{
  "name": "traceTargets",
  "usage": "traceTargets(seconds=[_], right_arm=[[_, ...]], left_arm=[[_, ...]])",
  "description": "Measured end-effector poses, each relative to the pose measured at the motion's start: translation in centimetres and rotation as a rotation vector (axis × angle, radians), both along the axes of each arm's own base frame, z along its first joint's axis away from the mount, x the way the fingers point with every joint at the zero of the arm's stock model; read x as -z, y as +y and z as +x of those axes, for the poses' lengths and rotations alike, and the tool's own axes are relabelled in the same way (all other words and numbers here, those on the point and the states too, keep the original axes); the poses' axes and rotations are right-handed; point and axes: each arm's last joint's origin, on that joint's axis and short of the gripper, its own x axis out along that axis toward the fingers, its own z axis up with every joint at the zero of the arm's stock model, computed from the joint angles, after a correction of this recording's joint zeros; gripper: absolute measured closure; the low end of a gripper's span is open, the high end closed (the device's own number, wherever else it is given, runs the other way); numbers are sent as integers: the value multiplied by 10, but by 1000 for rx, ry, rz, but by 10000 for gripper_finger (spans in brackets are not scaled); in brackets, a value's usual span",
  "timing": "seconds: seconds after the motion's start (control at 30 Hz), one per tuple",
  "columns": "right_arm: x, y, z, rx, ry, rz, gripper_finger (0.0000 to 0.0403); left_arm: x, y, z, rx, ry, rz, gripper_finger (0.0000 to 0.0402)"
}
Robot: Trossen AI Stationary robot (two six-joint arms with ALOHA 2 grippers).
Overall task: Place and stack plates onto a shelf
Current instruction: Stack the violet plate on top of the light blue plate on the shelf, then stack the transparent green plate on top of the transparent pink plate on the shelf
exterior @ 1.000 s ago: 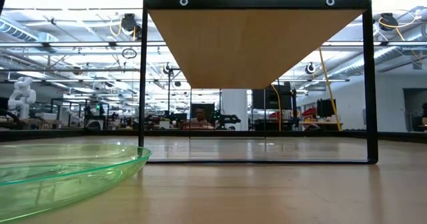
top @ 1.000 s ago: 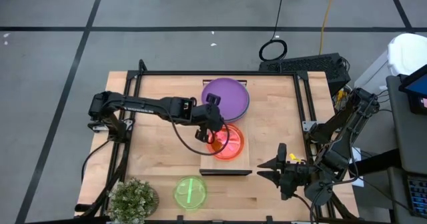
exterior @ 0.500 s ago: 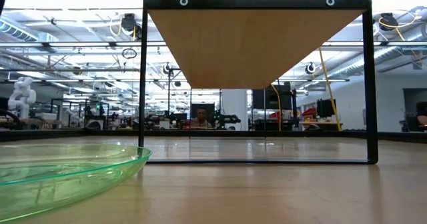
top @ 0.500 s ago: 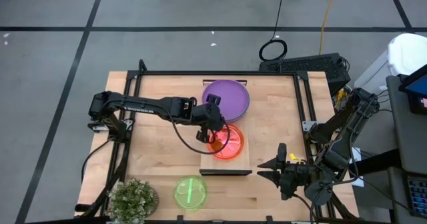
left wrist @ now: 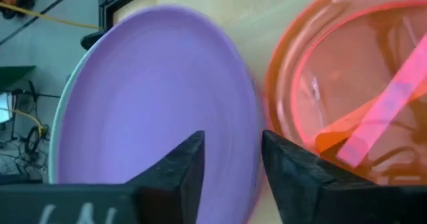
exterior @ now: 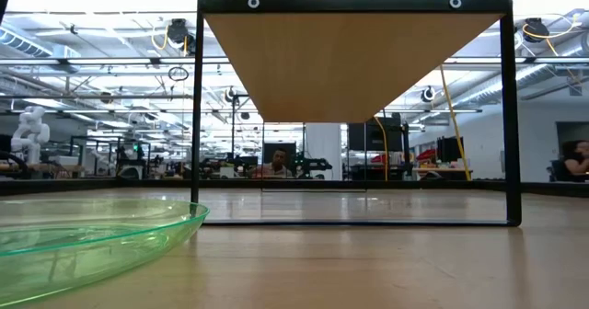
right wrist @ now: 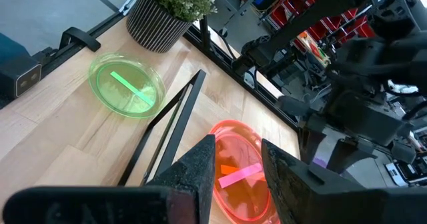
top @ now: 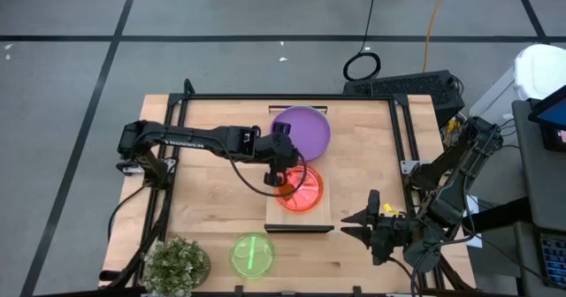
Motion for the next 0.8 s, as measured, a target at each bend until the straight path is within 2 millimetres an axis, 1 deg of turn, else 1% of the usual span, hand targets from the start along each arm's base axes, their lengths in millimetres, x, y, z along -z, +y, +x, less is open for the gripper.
traceTargets(seconds=[0.1, 0.23, 0.37, 0.47, 0.57, 0.8], right_arm=[[0, 0, 0, 0, 0, 0, 296], [0, 0, 0, 0, 1, 1, 296], [0, 0, 0, 5, 2, 10, 296], [0, 0, 0, 6, 2, 12, 296], [0, 0, 0, 6, 2, 16, 296], [0, 0, 0, 13, -3, 38, 296]], left_arm=[[-4, -11, -2, 15, -17, -3, 228], [-13, -30, -11, -34, -52, 67, 221], [-29, -54, -26, -20, -107, 50, 220], [-36, -75, -38, 6, -125, 6, 220], [-38, -96, -52, 41, -107, -26, 220], [-33, -145, -77, 93, -54, -105, 220]])
